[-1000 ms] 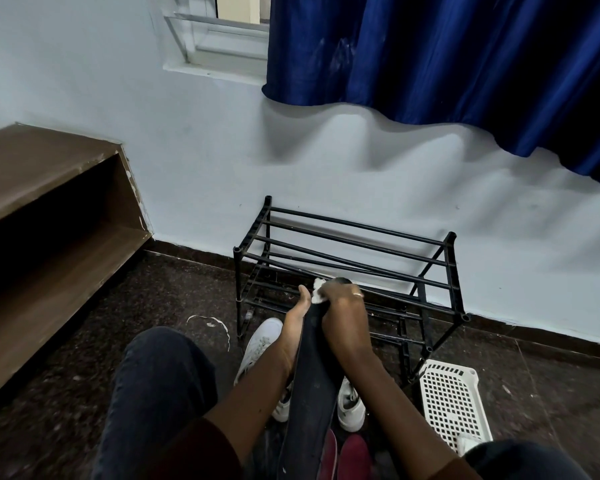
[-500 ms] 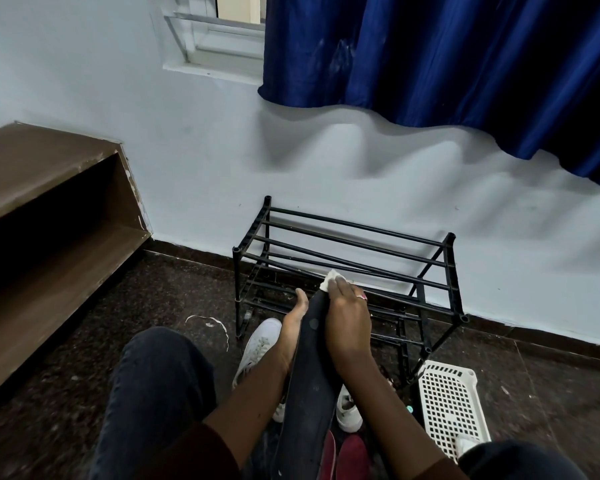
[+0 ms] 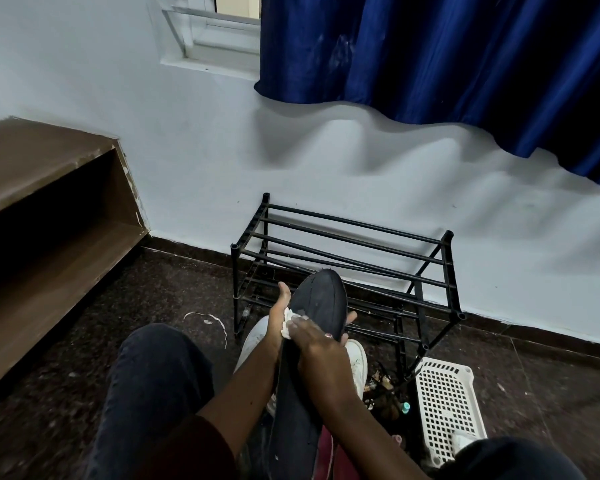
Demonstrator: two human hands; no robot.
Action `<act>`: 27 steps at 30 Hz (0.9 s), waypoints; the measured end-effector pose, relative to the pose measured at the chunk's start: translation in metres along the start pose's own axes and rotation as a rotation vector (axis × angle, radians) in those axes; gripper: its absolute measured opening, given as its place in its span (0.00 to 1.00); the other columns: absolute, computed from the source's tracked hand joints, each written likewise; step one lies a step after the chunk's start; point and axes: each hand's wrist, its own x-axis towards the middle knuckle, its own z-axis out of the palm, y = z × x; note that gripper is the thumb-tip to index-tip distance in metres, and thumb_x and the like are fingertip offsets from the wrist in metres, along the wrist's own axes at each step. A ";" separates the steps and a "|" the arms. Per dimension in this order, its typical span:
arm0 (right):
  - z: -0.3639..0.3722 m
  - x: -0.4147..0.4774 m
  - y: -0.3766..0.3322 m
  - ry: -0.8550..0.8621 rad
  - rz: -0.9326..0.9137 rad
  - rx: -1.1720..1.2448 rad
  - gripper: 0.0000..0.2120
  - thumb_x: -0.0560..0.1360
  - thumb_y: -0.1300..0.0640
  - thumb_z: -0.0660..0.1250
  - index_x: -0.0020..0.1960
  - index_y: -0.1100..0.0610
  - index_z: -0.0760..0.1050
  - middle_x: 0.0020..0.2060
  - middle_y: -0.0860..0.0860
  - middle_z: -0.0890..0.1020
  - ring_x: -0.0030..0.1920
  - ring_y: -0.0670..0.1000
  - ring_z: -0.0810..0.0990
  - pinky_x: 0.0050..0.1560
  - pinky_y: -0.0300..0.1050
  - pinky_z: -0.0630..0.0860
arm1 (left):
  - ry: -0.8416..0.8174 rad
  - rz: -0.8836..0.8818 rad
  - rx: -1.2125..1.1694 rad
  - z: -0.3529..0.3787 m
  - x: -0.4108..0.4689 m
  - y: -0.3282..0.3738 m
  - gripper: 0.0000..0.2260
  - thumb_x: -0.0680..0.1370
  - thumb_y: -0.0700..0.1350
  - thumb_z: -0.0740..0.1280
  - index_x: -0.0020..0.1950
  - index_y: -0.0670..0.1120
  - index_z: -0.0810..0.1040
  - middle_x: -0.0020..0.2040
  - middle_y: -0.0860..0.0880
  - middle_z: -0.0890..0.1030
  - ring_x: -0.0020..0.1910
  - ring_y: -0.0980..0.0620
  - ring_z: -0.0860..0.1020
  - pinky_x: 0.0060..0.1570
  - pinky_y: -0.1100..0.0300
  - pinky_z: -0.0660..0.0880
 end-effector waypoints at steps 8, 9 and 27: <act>-0.016 0.054 0.029 -0.102 0.213 -0.267 0.21 0.63 0.66 0.75 0.56 0.65 0.78 0.53 0.58 0.81 0.52 0.58 0.81 0.45 0.48 0.79 | -0.315 0.019 -0.022 0.012 -0.012 -0.005 0.29 0.60 0.54 0.80 0.54 0.38 0.82 0.51 0.39 0.83 0.49 0.43 0.82 0.45 0.53 0.80; -0.018 0.057 0.030 -0.099 0.240 -0.284 0.23 0.59 0.66 0.78 0.54 0.65 0.79 0.50 0.58 0.82 0.49 0.57 0.82 0.44 0.47 0.80 | -0.296 0.042 -0.004 0.013 -0.013 -0.006 0.29 0.61 0.54 0.79 0.54 0.38 0.82 0.52 0.40 0.83 0.50 0.44 0.82 0.46 0.54 0.80; -0.006 -0.004 0.001 -0.066 0.070 0.125 0.18 0.58 0.69 0.69 0.46 0.55 0.83 0.45 0.51 0.85 0.46 0.49 0.83 0.43 0.38 0.78 | -0.084 -0.003 -0.016 -0.015 0.009 -0.008 0.44 0.67 0.68 0.68 0.70 0.36 0.68 0.70 0.35 0.67 0.69 0.37 0.67 0.70 0.40 0.59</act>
